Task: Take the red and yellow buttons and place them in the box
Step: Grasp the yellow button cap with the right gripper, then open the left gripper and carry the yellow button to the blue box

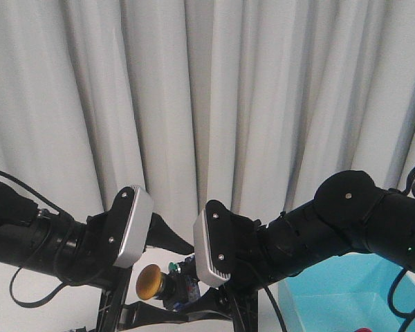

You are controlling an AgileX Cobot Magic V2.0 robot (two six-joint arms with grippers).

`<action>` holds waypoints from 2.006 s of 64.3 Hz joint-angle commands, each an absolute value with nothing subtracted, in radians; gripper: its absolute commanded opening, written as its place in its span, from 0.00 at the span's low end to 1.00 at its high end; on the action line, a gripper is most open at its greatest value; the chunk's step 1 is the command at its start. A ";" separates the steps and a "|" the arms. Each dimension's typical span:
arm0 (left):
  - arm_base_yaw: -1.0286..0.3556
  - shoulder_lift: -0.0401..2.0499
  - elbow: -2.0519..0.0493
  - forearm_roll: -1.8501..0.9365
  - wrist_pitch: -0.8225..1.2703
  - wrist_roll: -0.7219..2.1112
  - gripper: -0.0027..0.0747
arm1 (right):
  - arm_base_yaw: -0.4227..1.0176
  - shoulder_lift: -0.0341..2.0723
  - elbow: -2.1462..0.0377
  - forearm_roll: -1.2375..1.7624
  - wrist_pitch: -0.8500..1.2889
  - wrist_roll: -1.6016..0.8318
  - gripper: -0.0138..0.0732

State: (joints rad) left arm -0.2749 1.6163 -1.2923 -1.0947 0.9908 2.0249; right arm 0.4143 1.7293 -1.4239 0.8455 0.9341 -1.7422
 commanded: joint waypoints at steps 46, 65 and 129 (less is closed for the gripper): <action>-0.276 1.453 -1.318 -0.798 0.799 1.332 0.79 | 0.409 1.608 -1.458 0.299 0.813 -1.010 0.39; -0.276 1.450 -1.318 -0.605 0.792 0.933 0.79 | 0.409 1.546 -1.457 -0.185 1.006 -0.323 0.39; -0.276 1.450 -1.318 -0.390 0.781 0.628 0.79 | -0.124 1.485 -1.315 0.056 0.909 -0.185 0.39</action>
